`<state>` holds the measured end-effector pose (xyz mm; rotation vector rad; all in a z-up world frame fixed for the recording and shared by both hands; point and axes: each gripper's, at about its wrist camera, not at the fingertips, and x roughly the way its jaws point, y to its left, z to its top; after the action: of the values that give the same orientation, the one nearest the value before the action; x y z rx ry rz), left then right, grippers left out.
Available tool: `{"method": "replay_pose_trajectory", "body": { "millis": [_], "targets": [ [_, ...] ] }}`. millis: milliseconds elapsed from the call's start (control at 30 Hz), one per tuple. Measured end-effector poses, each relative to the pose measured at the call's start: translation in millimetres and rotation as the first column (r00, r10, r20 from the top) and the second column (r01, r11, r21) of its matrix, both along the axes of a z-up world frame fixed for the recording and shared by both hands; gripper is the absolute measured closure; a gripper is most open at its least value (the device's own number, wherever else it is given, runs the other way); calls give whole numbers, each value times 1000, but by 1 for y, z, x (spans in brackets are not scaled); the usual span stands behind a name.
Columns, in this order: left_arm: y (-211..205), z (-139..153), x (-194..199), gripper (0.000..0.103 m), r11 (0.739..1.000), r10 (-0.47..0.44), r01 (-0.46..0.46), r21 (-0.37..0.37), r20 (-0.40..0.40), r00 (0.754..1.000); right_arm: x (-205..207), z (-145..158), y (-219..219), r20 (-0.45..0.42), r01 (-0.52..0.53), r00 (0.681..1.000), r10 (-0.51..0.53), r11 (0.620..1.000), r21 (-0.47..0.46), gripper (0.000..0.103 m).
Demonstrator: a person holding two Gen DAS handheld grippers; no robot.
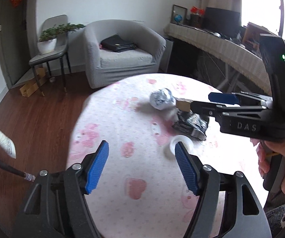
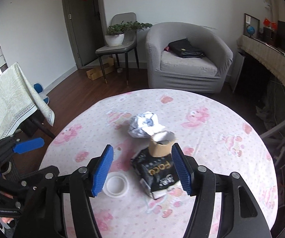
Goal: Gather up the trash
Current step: 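Grasp the white plastic lid with the left tool while the right grasps the brown tape core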
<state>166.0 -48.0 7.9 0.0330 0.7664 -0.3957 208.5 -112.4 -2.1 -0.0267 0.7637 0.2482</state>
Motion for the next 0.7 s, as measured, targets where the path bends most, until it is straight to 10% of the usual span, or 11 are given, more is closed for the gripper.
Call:
{"method": "replay_pose_trajectory", "body": {
  "millis": [700],
  "targets": [
    [-81,-50,25,57,986,-145,152,71,-100,984,6,-23,-53,-64,87,994,-83,994,68,34]
  ]
}}
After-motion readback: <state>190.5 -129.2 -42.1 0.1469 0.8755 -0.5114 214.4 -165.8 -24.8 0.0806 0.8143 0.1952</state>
